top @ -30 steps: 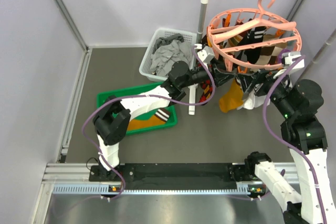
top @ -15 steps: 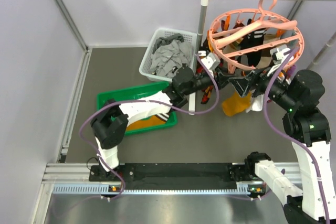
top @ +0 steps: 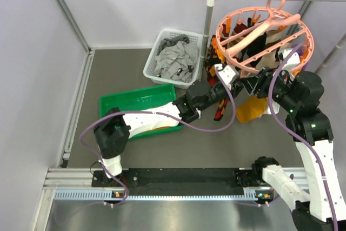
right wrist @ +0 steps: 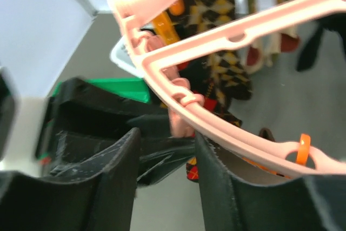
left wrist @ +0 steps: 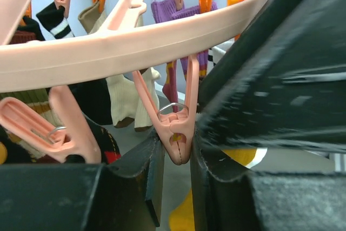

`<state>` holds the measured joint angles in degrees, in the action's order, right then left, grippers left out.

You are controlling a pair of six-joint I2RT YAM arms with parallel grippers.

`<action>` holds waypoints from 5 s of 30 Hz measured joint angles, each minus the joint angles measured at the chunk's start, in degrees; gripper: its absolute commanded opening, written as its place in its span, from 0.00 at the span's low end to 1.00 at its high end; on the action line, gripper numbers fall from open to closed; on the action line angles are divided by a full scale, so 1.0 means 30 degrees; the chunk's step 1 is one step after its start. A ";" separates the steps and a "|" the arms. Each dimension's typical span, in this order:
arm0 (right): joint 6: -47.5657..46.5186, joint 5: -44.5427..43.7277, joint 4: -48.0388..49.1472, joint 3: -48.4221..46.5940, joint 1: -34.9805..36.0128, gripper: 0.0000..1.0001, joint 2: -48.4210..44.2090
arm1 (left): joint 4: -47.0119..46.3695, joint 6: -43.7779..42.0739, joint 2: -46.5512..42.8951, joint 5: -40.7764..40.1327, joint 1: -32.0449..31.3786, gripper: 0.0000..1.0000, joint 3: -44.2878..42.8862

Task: Clip the socks to the hanger
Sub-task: Open the clamp at the hanger.

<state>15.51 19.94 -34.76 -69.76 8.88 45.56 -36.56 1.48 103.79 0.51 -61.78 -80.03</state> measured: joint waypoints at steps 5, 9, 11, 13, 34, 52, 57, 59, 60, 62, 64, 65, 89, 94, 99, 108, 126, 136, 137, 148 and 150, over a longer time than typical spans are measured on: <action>0.0911 -0.2040 0.0692 0.0896 0.0007 0.35 -0.0576 | 0.0160 -0.0561 0.0000 -0.1246 -0.0619 0.11 -0.0117; 0.1421 -0.3264 0.1217 0.1362 0.0000 0.34 -0.1064 | 0.0211 -0.1042 0.0000 -0.1945 -0.0984 0.12 -0.0328; 0.1698 -0.3570 0.1428 0.1537 0.0000 0.36 -0.1246 | 0.0262 -0.1239 0.0036 -0.2178 -0.1151 0.11 -0.0452; 0.1931 -0.3891 0.1741 0.1632 0.0000 0.39 -0.1413 | 0.0226 -0.1501 0.0189 -0.2448 -0.1319 0.11 -0.0648; 0.3898 -0.5202 0.2390 0.2433 0.0044 0.04 -0.1654 | 0.0219 -0.3111 0.0896 -0.3963 -0.1945 0.38 -0.1137; 0.2011 -0.5406 0.2892 0.2492 0.0044 0.00 -0.1814 | -0.1494 -0.0634 0.0051 0.2550 -0.0262 0.80 0.2222; 0.1450 -0.5064 0.2965 0.2492 0.0044 0.00 -0.2004 | -0.2120 0.1173 -0.0262 0.5217 0.1144 0.81 0.1887; 0.1304 -0.4947 0.3009 0.2492 0.0044 0.00 -0.2069 | -0.2157 0.1836 -0.0262 0.6084 0.1435 0.81 0.1574; 0.1231 -0.4881 0.3031 0.2492 0.0044 0.00 -0.2069 | -0.2178 0.2091 -0.0262 0.6433 0.1515 0.81 0.1406; 0.1173 -0.4750 0.3038 0.2492 0.0044 0.00 -0.2069 | -0.2237 0.2601 -0.0255 0.7067 0.1603 0.81 0.0969; 0.1129 -0.4670 0.3038 0.2492 0.0044 0.00 -0.2069 | -0.2288 0.2973 -0.0240 0.7563 0.1603 0.81 0.0576; 0.1078 -0.4619 0.3045 0.2492 0.0044 0.00 -0.2069 | -0.2346 0.3184 -0.0197 0.7774 0.1603 0.81 0.0342; 0.0743 -0.3453 0.3308 0.2514 0.0044 0.02 -0.2222 | -0.3388 0.6054 0.0998 0.8947 0.1727 0.32 -0.0823; 0.0692 -0.3468 0.3359 0.2514 0.0036 0.08 -0.2339 | -0.3300 0.6164 0.0998 0.8743 0.1741 0.09 -0.0823; 0.0714 -0.3461 0.3359 0.2514 0.0036 0.28 -0.2368 | -0.3206 0.5894 0.0998 0.8291 0.1734 0.00 -0.0816; 0.0678 -0.3315 0.3279 0.2477 0.0036 0.59 -0.2492 | -0.1982 0.3942 0.0976 0.6601 0.1523 0.00 -0.0597; 0.0197 -0.3206 0.2441 0.2215 0.0036 0.60 -0.1253 | -0.0641 0.1180 0.0423 0.4845 0.0882 0.00 -0.0510; 0.0517 -0.2667 0.2448 0.2215 0.0036 0.52 -0.0750 | -0.0517 0.0466 0.0313 0.4714 0.0765 0.00 -0.0503; 0.0561 -0.2608 0.2470 0.2215 0.0036 0.49 -0.0743 | -0.0481 0.0430 0.0313 0.4648 0.0758 0.00 -0.0503; 0.0845 -0.2506 0.2783 0.2215 0.0029 0.16 -0.0670 | -0.0131 0.0284 0.0270 0.4568 0.0750 0.20 -0.0495; 0.0845 -0.2637 0.2805 0.2215 0.0029 0.10 -0.0692 | -0.0080 0.0277 0.0138 0.4488 0.0750 0.25 -0.0393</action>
<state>18.04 12.03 -26.35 -63.11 8.97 43.48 -36.80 2.31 104.20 13.98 -59.53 -81.21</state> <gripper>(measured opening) 0.210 0.256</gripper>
